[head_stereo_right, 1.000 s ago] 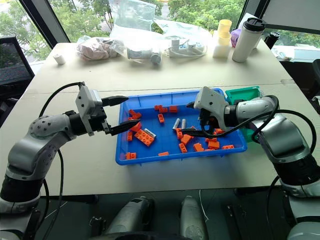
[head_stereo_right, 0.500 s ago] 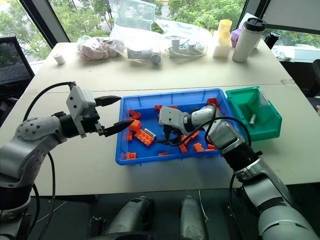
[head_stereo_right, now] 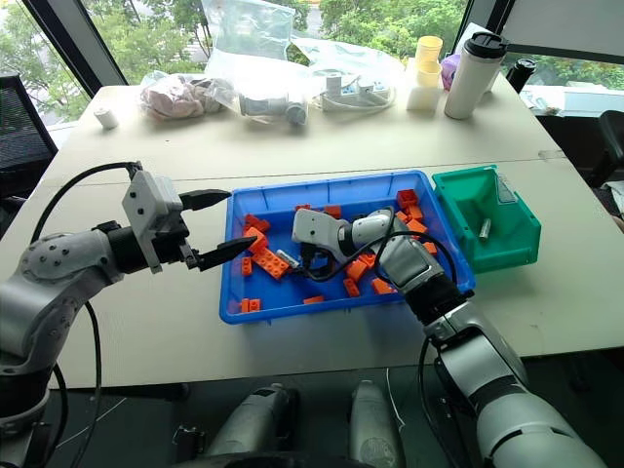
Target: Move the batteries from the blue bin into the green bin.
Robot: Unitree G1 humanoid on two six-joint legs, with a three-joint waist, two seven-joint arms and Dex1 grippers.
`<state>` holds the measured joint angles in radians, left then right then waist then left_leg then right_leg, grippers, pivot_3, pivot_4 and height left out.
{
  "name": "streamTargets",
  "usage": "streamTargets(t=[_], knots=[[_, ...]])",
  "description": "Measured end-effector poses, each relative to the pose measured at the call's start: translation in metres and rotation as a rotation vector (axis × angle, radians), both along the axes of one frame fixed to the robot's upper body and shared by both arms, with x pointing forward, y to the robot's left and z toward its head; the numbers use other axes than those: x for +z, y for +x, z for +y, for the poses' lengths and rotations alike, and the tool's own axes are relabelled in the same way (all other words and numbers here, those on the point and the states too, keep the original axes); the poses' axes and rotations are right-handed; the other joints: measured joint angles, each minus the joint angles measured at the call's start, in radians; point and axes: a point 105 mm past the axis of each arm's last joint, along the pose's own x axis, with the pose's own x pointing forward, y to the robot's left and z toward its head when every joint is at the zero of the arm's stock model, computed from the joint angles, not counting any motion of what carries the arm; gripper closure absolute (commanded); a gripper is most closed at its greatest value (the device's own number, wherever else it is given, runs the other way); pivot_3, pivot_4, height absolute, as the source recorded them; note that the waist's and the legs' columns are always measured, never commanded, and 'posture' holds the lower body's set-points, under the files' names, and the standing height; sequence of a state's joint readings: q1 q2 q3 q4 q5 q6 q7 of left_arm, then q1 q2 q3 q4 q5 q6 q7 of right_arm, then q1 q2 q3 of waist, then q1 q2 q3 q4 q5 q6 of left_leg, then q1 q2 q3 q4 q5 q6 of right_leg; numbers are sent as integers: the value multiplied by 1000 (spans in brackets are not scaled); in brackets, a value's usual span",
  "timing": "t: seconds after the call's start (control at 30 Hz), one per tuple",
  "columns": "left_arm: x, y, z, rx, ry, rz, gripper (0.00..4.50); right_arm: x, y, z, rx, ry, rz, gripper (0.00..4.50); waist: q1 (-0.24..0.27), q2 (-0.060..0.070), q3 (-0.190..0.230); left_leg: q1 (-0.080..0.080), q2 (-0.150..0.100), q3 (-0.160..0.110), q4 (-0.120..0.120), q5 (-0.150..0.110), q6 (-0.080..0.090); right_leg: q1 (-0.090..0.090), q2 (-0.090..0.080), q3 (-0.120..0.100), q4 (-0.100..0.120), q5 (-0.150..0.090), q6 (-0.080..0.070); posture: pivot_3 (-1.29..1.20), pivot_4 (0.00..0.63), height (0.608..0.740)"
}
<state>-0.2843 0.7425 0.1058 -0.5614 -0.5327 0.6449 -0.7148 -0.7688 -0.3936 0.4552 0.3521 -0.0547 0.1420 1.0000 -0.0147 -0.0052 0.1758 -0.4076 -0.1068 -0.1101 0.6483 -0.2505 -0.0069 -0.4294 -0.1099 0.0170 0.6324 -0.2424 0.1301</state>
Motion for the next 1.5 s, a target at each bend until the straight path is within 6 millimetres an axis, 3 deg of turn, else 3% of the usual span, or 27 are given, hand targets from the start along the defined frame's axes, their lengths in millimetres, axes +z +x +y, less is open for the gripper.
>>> streamTargets(t=[0.07, 0.17, 0.4, 0.43, 0.6, 0.67, 0.77, 0.83, 0.87, 0.93, 1.03, 1.13, 1.23, 1.33, 1.5], knots=[[0, 0, 0, 0, 0, -2, 0, 0, 1, 0, 2, 0, -8, 22, 0, 0, 0, 0, 0, 0, 0, 0, 0, 0, 0, 0, 0, 0, 0, 0, 150, 740], [0, 0, 0, 4, 0, -1, 0, -1, 0, 0, 9, -4, -1, 874, 0, 0, 0, 0, 0, 0, 0, 0, 0, 0, 0, 0, 0, 0, 0, 0, 150, 740], [0, 1, 1, 13, -2, -4, 0, -7, -8, -2, -4, -8, 135, 4416, 0, 0, 0, 0, 0, 0, 0, 0, 0, 0, 0, 0, 0, 0, 0, 0, 150, 740], [0, 1, 1, 14, -2, -6, 0, -7, -8, -3, -14, -9, 152, 4440, 0, 0, 0, 0, 0, 0, 0, 0, 0, 0, 0, 0, 0, 0, 0, 0, 150, 740], [0, 1, 0, 15, -5, -7, 0, 2, -6, -10, -60, 0, 160, 4441, 1, 0, 0, 0, 0, 0, 0, 0, 0, 0, 0, 0, 0, 0, 0, 0, 150, 740], [0, 3, -2, 7, -11, -12, 0, 29, -1, -23, -122, 63, 109, 4441, 6, 1, 1, -1, -1, 0, 0, 0, 0, -1, -1, 0, 0, 0, 0, 0, 150, 740], [1, 6, -3, 5, -21, -20, 0, 93, 8, -68, -266, 154, -39, 4441, 16, 1, 1, -1, -1, 0, 0, 0, 0, -1, -1, 0, 0, 0, 0, 0, 150, 740], [1, 9, -5, -5, -29, -23, 0, 124, 10, -109, -398, 187, -118, 4441, 22, 1, 0, -1, -1, 0, 0, 0, 1, 0, -1, 0, -1, 0, 0, 0, 150, 740], [0, 8, -7, -13, -32, -20, 0, 130, 10, -123, -445, 191, -129, 4441, 25, 1, 0, -1, -1, 0, 0, -1, 1, 0, -1, 0, -1, 0, 0, 0, 150, 740], [-2, 9, -13, -46, -42, -18, 0, 134, 5, -179, -643, 155, -147, 4441, 33, 0, 0, -1, -1, 0, 0, -1, 2, 1, -3, -1, -2, 0, 0, 0, 150, 740], [-3, 13, -18, -75, -50, -15, 0, 135, -8, -233, -840, 120, -144, 4441, 27, 1, 0, -1, -1, 2, 0, -2, 3, 1, -3, 0, -1, 0, 0, 0, 150, 740], [0, 16, -24, -114, -60, -27, 0, 130, -23, -267, -957, 70, -126, 4441, 21, 1, 0, 0, 0, 3, 0, -2, 4, 1, -3, 1, -1, 0, 0, 0, 150, 740], [3, 22, -31, -154, -70, -36, 0, 110, -33, -278, -990, 22, -71, 4441, 17, 1, 0, 0, 0, 3, 0, -3, 6, 1, -2, 1, 0, 0, 0, 0, 150, 740], [7, 28, -34, -172, -74, -52, 0, 91, -36, -273, -977, 9, -7, 2986, 14, 2, 0, 0, 0, 4, 0, -3, 6, 1, -2, 2, 0, 0, 0, 0, 150, 740], [2, 29, -36, -184, -62, -44, 0, 102, -33, -267, -971, 25, -59, 568, 17, 3, 0, 0, 0, 3, 0, -2, 3, 1, -2, 2, 0, 0, 0, 0, 150, 740]])
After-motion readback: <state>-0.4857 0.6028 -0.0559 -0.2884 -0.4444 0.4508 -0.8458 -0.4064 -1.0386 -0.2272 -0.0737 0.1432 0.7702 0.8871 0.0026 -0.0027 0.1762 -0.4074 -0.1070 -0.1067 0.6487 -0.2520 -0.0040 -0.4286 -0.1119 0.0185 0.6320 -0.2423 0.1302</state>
